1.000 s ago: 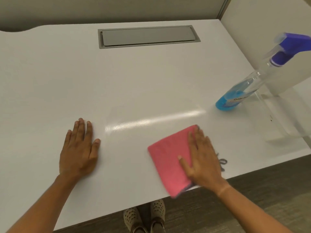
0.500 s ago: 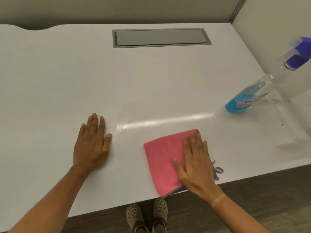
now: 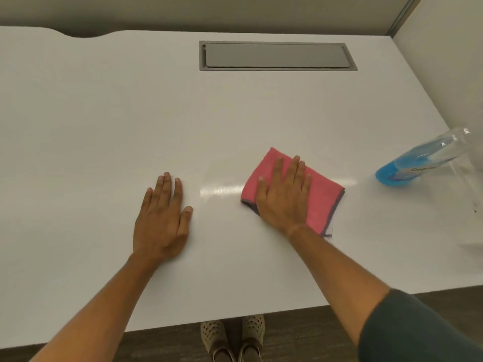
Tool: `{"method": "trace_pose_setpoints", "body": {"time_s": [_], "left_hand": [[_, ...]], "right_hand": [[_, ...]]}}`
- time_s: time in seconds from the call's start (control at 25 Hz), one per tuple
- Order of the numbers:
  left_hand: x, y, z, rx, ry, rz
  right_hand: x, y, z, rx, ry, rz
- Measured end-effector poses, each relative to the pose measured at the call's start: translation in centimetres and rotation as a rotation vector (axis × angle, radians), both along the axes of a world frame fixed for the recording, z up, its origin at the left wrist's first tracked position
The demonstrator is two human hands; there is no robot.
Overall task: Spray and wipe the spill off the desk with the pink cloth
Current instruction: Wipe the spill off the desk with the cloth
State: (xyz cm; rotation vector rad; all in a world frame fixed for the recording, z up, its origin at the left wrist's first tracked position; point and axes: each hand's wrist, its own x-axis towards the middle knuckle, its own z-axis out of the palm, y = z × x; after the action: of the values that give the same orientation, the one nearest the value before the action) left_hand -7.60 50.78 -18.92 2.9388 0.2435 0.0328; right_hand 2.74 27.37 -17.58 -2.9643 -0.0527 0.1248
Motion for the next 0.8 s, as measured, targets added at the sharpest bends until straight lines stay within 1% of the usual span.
{"method": "trace_pose_setpoints", "body": {"time_s": [0.04,0.08,0.2,0.28,0.36,0.44,0.48,0.56,0.72,0.8], "left_hand": [[0.1,0.0,0.0,0.002,-0.001,-0.001],[0.1,0.0,0.0,0.004,0.001,-0.004],[0.2,0.2,-0.1,-0.006,0.006,-0.016],[0.1,0.4,-0.1,-0.01,0.022,-0.023],[0.1,0.3,0.1,-0.022,0.01,-0.019],[0.1,0.2,0.1,-0.021,0.019,-0.022],[0.1,0.2,0.1,-0.017,0.022,-0.022],[0.1,0.1,0.2,-0.009,0.02,-0.016],[0.1,0.3,0.2,0.002,0.041,-0.018],[0.2,0.3,0.2,0.003,0.043,-0.02]], "right_hand": [[1.5,1.0,0.1,-0.004,0.008,-0.015],[2.6,1.8,0.0,-0.015,0.008,0.013],[3.0,3.3,-0.5,-0.036,-0.025,0.269],[-0.2,3.5,-0.3,0.0,-0.015,0.433],[-5.2,3.1,0.5,0.056,0.018,0.531],[-10.2,2.4,1.0,0.074,0.098,0.605],[-11.7,1.9,1.0,0.061,0.115,0.625],[-11.8,1.6,0.9,0.042,0.105,0.611],[-6.0,5.5,0.2,0.044,0.038,0.499],[-3.8,6.9,0.0,0.007,0.022,0.487]]}}
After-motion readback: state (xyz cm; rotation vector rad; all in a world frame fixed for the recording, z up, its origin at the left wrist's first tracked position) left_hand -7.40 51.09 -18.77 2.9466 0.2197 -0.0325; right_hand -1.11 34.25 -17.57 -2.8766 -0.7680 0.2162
